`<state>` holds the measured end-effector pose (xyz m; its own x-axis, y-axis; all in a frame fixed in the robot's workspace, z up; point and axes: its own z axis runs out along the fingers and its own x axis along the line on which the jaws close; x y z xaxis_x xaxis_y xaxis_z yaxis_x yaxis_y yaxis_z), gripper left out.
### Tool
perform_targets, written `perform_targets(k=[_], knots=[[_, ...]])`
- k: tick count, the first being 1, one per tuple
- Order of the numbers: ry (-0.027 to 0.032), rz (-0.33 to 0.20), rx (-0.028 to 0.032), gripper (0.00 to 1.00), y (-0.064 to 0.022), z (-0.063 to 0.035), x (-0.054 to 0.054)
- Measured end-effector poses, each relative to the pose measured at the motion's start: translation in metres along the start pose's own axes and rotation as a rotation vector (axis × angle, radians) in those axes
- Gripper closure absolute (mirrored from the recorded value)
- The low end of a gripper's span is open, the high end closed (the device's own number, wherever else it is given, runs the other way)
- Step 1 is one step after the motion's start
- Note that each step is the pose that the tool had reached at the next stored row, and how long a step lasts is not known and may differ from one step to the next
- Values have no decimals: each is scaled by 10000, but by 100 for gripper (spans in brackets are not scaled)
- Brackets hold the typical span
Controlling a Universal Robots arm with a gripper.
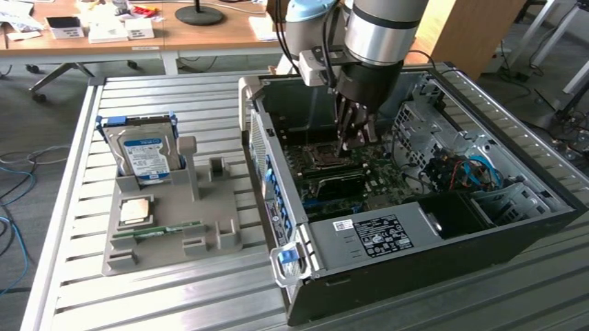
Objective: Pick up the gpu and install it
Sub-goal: 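Press down on the gpu until it lock into place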
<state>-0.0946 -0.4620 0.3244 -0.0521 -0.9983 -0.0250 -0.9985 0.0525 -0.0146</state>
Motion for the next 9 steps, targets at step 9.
perform_targets(k=[9], knots=[[2, 0, 0, 89, 1, 45, 1]])
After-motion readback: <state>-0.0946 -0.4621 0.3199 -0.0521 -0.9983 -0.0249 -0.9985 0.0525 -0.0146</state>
